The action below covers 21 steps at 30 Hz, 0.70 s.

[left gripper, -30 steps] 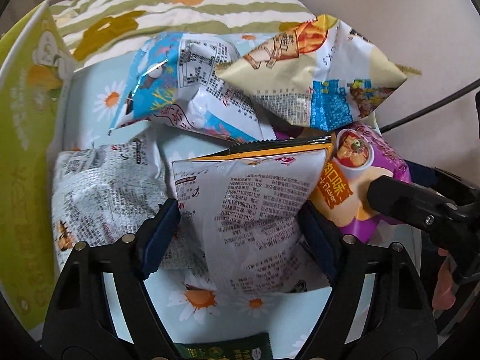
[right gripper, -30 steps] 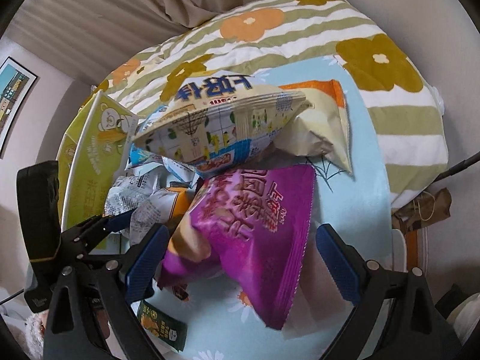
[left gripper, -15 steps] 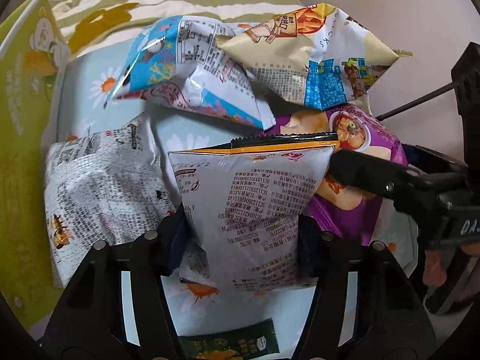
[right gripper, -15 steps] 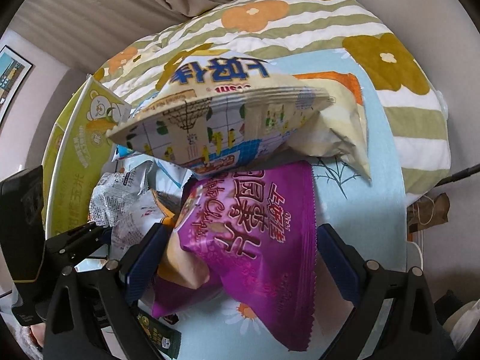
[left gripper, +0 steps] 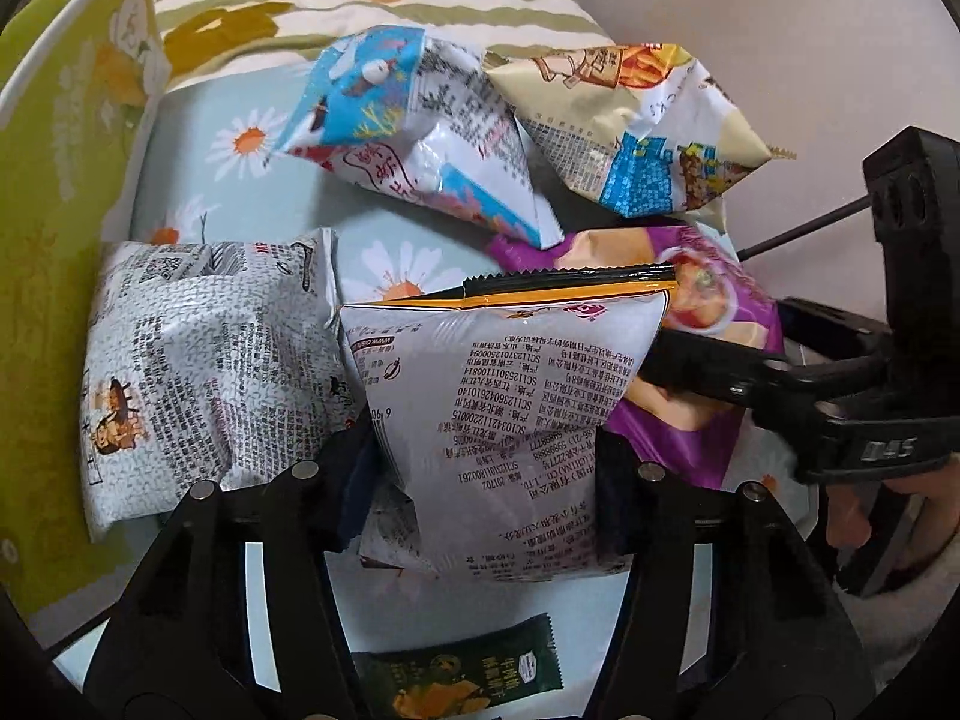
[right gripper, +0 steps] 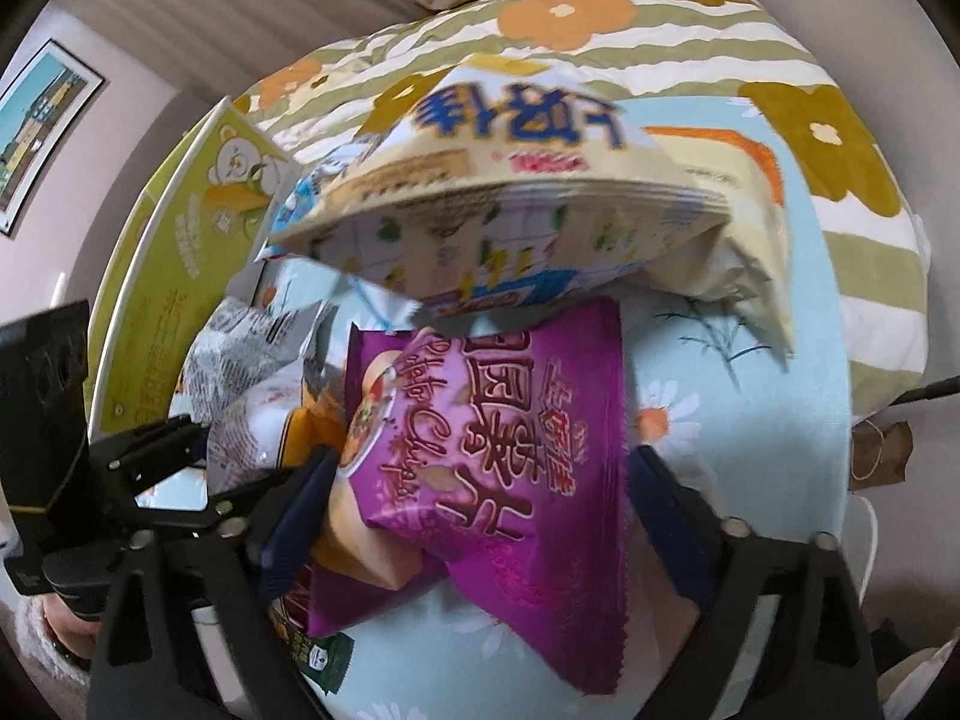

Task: Organize snacks
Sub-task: 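Grasp a white snack bag with left tool while right tool grasps the purple chips bag, then carry both bags over the yellow-green box and open both tools to drop them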

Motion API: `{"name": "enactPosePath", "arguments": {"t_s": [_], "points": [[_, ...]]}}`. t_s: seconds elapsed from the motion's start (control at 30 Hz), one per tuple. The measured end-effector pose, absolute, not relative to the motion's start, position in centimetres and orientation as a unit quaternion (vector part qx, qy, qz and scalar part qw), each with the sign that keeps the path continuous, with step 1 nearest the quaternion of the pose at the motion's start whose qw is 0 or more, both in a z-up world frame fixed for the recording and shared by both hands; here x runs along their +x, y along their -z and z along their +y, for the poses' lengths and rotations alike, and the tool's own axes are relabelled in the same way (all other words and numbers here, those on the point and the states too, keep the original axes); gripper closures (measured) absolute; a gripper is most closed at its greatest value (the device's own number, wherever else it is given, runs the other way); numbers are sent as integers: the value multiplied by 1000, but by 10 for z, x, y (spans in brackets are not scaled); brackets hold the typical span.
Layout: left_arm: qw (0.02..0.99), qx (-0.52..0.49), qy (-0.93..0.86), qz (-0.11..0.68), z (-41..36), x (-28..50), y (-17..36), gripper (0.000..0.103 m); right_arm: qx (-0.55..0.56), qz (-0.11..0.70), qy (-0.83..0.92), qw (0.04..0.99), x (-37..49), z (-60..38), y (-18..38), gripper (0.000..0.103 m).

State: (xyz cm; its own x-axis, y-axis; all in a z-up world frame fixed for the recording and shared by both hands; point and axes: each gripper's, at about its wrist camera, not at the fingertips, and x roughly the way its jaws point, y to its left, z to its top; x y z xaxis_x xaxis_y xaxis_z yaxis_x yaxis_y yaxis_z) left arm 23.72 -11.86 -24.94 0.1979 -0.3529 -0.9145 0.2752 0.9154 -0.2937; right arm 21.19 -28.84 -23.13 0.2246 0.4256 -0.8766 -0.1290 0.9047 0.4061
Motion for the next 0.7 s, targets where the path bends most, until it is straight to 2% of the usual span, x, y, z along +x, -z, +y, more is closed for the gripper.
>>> {"name": "enactPosePath", "arguments": {"t_s": [0.1,0.2,0.7], "points": [[776,-33,205,595,-121,235,246,49,114,593,-183,776,210,-283,225,40],[780,-34,206,589,-123,231,239,49,104,587,-179,783,205,-280,217,43],[816,-35,213,535,-137,200,169,49,104,538,-175,818,162,-302,155,43]]}}
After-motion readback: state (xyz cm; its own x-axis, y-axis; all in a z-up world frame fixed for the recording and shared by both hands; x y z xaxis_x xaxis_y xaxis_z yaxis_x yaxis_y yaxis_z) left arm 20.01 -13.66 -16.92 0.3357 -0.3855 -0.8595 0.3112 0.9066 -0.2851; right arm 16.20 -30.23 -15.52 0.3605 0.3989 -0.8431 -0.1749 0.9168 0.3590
